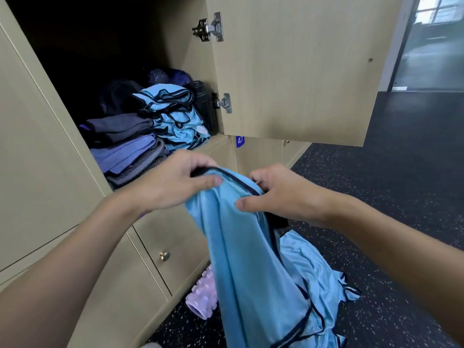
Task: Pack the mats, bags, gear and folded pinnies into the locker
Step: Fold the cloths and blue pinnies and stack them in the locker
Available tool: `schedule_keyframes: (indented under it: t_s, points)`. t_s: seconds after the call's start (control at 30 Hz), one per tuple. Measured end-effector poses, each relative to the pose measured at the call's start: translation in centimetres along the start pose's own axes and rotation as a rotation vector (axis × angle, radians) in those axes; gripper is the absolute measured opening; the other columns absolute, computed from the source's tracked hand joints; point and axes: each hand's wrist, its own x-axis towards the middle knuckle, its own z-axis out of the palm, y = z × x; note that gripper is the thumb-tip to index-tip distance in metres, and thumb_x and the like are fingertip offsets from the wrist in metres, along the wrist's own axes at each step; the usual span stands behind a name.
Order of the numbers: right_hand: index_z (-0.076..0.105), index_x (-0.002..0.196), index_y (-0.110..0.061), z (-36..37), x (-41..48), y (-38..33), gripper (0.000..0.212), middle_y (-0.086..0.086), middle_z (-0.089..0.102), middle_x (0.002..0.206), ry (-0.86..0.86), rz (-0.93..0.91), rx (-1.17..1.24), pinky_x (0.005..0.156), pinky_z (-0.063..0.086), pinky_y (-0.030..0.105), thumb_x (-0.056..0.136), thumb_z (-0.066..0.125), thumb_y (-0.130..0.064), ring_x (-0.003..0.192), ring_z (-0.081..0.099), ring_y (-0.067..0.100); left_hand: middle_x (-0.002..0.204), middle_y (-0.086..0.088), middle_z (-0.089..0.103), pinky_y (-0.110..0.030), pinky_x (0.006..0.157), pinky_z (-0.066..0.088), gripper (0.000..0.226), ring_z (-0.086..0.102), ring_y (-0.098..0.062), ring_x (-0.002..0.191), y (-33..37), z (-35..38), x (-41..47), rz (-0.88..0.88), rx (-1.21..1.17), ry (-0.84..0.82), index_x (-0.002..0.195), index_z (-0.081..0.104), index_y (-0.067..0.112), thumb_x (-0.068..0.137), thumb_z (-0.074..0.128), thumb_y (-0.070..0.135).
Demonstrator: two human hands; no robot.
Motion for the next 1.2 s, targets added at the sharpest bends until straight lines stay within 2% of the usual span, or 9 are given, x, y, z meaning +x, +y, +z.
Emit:
schedule_keyframes:
  t_s: [0.13,0.3,0.37,0.5,0.6,0.77,0.97,1.07,1.2]
  points:
    - [0.063,0.096,-0.003,-0.5,0.1,0.2,0.016,0.016,0.068,0.087,0.008,-0.016,0.003,0.067,0.048,0.031,0.083,0.072,-0.004,0.068,0.057,0.012,0.091,-0.007,0.074,-0.035,0.078,0.053,0.013,0.062,-0.013,0.078,-0.9,-2.3,-0.1,-0.052,0.083,0.267,0.089,0.072,0.014,0.095,0.063,0.008]
    - [0.061,0.095,0.004,-0.6,0.1,0.3,0.010,0.027,0.069,0.096,0.007,0.012,0.087,0.058,0.054,0.031,0.086,0.065,0.005,0.064,0.062,0.018,0.081,0.017,0.063,-0.006,0.062,0.042,0.030,0.056,0.004,0.071,-1.4,-3.7,-0.3,-0.072,0.183,0.485,0.079,0.062,0.029,0.096,0.059,0.005]
    - [0.065,0.090,0.005,-0.5,0.2,0.1,0.004,0.026,0.070,0.089,0.009,0.012,0.096,0.055,0.052,0.031,0.088,0.065,0.002,0.063,0.061,0.021,0.099,0.010,0.066,-0.005,0.079,0.045,0.019,0.059,0.008,0.086,-1.2,-3.5,-0.7,-0.099,0.147,0.353,0.102,0.064,0.023,0.091,0.069,0.009]
    - [0.069,0.082,-0.005,0.0,0.4,-0.2,0.007,0.011,0.063,0.073,0.023,-0.033,0.085,0.056,0.042,0.026,0.089,0.070,-0.007,0.059,0.051,0.016,0.140,0.016,0.054,-0.007,0.104,0.036,0.082,0.047,0.012,0.127,0.5,-0.8,-1.3,-0.041,-0.107,-0.073,0.147,0.041,0.025,0.073,0.076,0.033]
    - [0.070,0.083,-0.001,0.6,0.5,-0.2,0.014,0.009,0.058,0.071,0.011,-0.057,0.066,0.066,0.035,0.030,0.089,0.071,-0.014,0.066,0.045,0.016,0.112,0.004,0.072,-0.012,0.095,0.045,0.053,0.063,0.002,0.103,0.8,1.9,-0.8,-0.038,-0.193,-0.212,0.134,0.056,0.011,0.086,0.073,0.026]
    - [0.069,0.093,-0.007,0.0,0.3,-0.2,0.006,0.012,0.067,0.081,0.037,-0.004,0.126,0.062,0.047,0.024,0.092,0.067,-0.013,0.065,0.057,0.013,0.073,0.003,0.066,-0.013,0.057,0.039,0.014,0.050,0.000,0.061,0.0,1.3,-0.5,-0.048,-0.157,-0.047,0.088,0.071,0.011,0.096,0.060,0.017]
    - [0.066,0.084,-0.013,-1.4,-0.2,0.0,0.011,0.002,0.069,0.075,0.094,0.027,0.013,0.052,0.044,0.016,0.094,0.063,-0.012,0.054,0.058,0.002,0.078,-0.010,0.058,-0.030,0.063,0.038,0.020,0.045,-0.022,0.073,-1.8,-1.7,-0.4,-0.153,-0.073,0.297,0.084,0.069,0.013,0.100,0.057,0.015]
    - [0.070,0.084,-0.006,-1.4,-0.1,-0.1,0.016,0.003,0.069,0.073,0.127,-0.010,0.054,0.056,0.047,0.020,0.096,0.062,-0.015,0.060,0.058,0.007,0.101,-0.001,0.075,-0.024,0.082,0.054,0.015,0.068,-0.013,0.092,-0.3,-0.8,-1.2,-0.108,-0.167,0.074,0.106,0.072,0.016,0.091,0.068,0.018]
    - [0.071,0.086,-0.006,-0.4,-0.1,-0.4,0.016,0.005,0.067,0.076,0.055,-0.035,0.056,0.063,0.044,0.020,0.096,0.061,-0.014,0.065,0.054,0.006,0.123,0.001,0.071,-0.018,0.096,0.049,0.037,0.065,-0.007,0.114,1.5,2.9,-1.2,-0.042,-0.295,-0.191,0.127,0.062,0.011,0.090,0.066,0.014]
